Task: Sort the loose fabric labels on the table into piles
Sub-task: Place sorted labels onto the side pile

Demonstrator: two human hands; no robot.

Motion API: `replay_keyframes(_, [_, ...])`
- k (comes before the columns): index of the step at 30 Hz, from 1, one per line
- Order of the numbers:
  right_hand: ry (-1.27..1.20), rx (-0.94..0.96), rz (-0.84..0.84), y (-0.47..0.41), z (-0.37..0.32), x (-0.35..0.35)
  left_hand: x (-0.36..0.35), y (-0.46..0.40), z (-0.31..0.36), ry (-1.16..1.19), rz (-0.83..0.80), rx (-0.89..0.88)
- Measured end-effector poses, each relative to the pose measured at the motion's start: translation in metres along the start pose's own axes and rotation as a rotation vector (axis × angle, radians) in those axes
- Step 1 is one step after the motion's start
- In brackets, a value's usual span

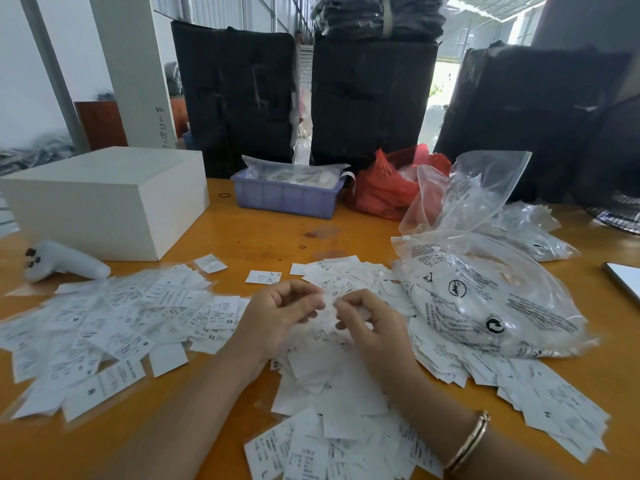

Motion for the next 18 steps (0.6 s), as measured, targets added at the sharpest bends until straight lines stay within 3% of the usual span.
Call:
replay_keyframes(5, [-0.303,0.014,0.049,-0.001,0.0,0.016,0.003,0.0,0.002,0.072,0.026,-0.021])
replay_keyframes(18, [-0.284,0.03,-0.064,-0.004,0.005,0.017,-0.004,0.0,0.002,0.06,-0.044,-0.02])
Point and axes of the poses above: each hand's wrist, its own y-axis away from the middle knuckle, its own x-axis out of the back of the hand, z = x × y, the point moved 6 cm from there along -y, towards the middle knuckle, and after that the axes turned 11 degrees about -z, right-handed, at the moved point
